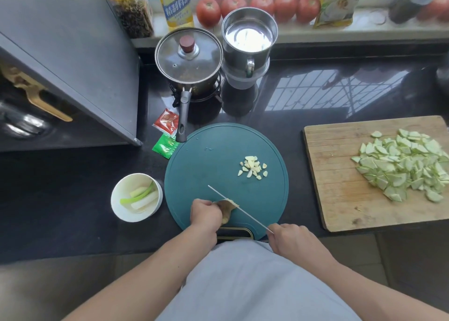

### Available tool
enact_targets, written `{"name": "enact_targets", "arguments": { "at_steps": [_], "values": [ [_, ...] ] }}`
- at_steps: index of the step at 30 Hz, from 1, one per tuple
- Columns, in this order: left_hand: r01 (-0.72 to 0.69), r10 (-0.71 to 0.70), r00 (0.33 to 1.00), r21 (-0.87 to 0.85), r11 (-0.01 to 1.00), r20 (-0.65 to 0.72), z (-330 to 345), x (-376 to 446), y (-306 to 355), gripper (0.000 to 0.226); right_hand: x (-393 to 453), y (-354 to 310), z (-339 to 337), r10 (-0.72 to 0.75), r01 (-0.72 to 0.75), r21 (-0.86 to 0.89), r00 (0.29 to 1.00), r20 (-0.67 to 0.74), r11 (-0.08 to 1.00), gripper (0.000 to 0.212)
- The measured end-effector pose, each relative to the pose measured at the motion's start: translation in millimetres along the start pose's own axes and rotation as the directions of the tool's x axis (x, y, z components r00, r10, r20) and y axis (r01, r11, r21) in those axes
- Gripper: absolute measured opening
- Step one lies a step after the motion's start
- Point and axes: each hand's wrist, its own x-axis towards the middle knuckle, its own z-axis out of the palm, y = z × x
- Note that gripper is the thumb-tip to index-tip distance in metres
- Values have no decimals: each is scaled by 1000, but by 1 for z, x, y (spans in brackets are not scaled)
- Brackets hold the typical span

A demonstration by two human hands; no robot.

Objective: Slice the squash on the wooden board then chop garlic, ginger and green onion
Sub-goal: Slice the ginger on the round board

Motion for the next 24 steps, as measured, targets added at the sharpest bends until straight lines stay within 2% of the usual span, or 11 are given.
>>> {"name": "enact_targets", "arguments": {
  "at_steps": [4,9,14,16,19,24],
  "values": [
    [6,-6,1000,12,1000,13,0,2,0,37,14,-2,11,-10,11,28,999,-41,1000,20],
    [8,-8,1000,76,997,1,-1,3,1,37,29,-6,19,7,-14,96,998,69,995,21],
    [29,-29,1000,67,997,9,-2,4,4,33,33,-9,15,33,-44,90,991,127,995,24],
    [36,-37,999,48,998,8,-4,1,6,33,29,-11,8,35,-48,100,991,127,994,25],
    [22,-24,996,18,1000,83,-6,-10,13,40,19,-13,-6,2,-12,142,997,75,990,20],
    [-9,11,998,-34,999,64,-5,-22,17,25,6,-14,-22,-50,38,105,993,110,994,15]
  ]
}}
